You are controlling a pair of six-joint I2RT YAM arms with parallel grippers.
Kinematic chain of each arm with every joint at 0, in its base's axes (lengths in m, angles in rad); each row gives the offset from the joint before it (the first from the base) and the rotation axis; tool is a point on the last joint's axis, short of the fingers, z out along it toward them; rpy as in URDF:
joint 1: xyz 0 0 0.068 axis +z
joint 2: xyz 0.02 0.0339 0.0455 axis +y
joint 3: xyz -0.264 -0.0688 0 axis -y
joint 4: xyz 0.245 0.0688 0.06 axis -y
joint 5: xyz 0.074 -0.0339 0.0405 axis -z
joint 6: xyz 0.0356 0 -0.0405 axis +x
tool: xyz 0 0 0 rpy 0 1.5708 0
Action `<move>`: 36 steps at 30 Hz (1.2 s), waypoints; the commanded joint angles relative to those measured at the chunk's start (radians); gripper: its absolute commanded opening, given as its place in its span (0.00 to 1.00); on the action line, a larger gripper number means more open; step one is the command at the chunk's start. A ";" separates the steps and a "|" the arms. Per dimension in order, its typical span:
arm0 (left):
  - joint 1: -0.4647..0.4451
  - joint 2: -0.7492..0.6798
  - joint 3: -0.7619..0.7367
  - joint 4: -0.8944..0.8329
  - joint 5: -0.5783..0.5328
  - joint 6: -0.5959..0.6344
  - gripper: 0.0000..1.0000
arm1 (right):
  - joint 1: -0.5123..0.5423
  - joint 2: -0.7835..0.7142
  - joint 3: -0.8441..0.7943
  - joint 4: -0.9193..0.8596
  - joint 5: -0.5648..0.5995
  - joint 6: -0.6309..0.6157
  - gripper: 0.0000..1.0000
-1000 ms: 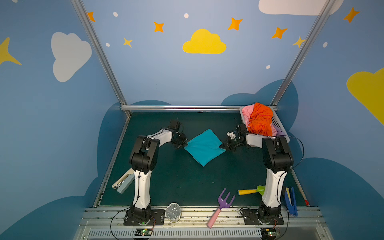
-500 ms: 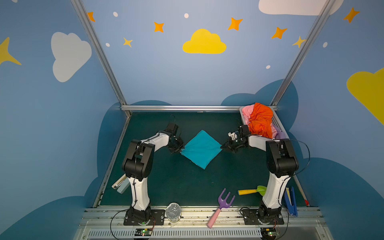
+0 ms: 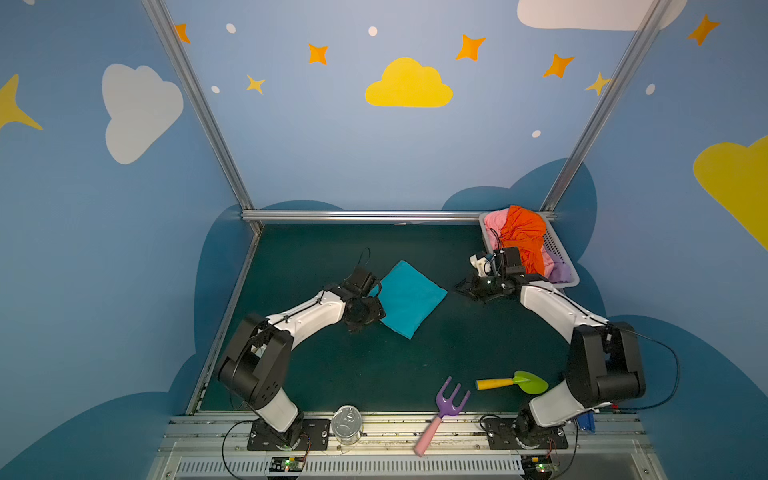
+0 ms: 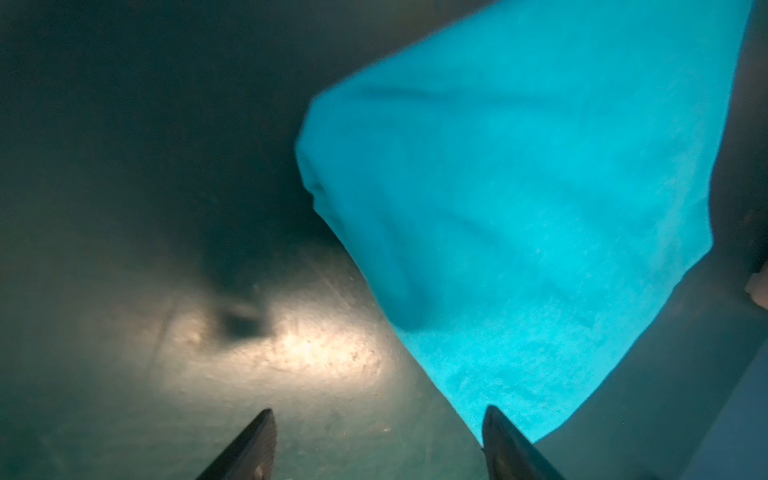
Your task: Fold and stack the t-shirts
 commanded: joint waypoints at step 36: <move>0.528 0.485 0.496 -0.224 0.145 0.308 0.04 | -0.026 0.195 0.073 -0.022 -0.013 -0.028 0.00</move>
